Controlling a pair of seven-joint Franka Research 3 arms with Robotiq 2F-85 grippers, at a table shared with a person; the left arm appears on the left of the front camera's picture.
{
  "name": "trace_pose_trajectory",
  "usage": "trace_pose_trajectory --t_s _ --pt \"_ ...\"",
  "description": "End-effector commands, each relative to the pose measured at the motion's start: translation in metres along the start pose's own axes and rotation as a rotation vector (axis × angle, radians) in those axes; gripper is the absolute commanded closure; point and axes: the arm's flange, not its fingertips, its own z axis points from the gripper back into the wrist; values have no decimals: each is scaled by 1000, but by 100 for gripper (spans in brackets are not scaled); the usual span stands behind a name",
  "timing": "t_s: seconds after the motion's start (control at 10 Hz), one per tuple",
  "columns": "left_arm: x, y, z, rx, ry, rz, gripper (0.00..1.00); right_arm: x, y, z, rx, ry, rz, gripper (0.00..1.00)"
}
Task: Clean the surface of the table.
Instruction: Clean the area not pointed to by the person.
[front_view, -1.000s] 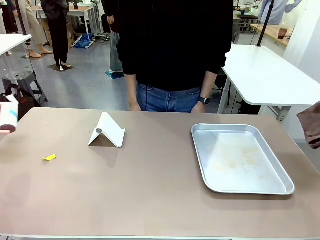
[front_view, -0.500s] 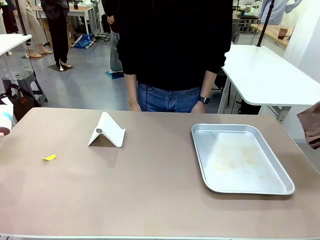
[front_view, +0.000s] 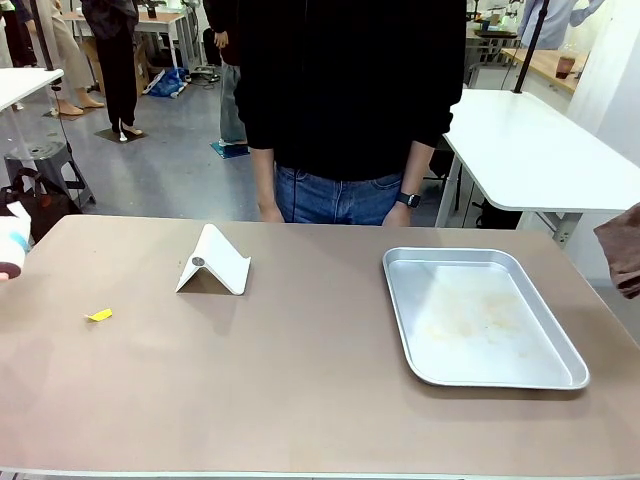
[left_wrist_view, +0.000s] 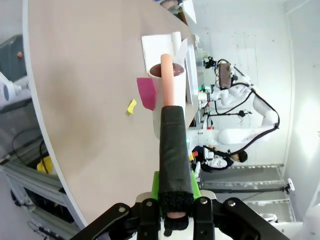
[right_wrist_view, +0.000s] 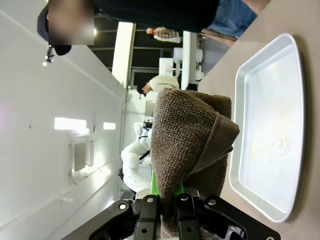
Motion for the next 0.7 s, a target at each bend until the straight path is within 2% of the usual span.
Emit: trace_pose_trajectory --t_s 0.0,0.2,0.6 --pt "-11 11 -27 50 99 42 78 0 2 0 2 0 5 90" --pt "-16 19 -42 134 175 74 78 0 2 0 2 0 5 90" --pt "-24 16 -85 188 242 40 78 0 2 0 2 0 5 90"
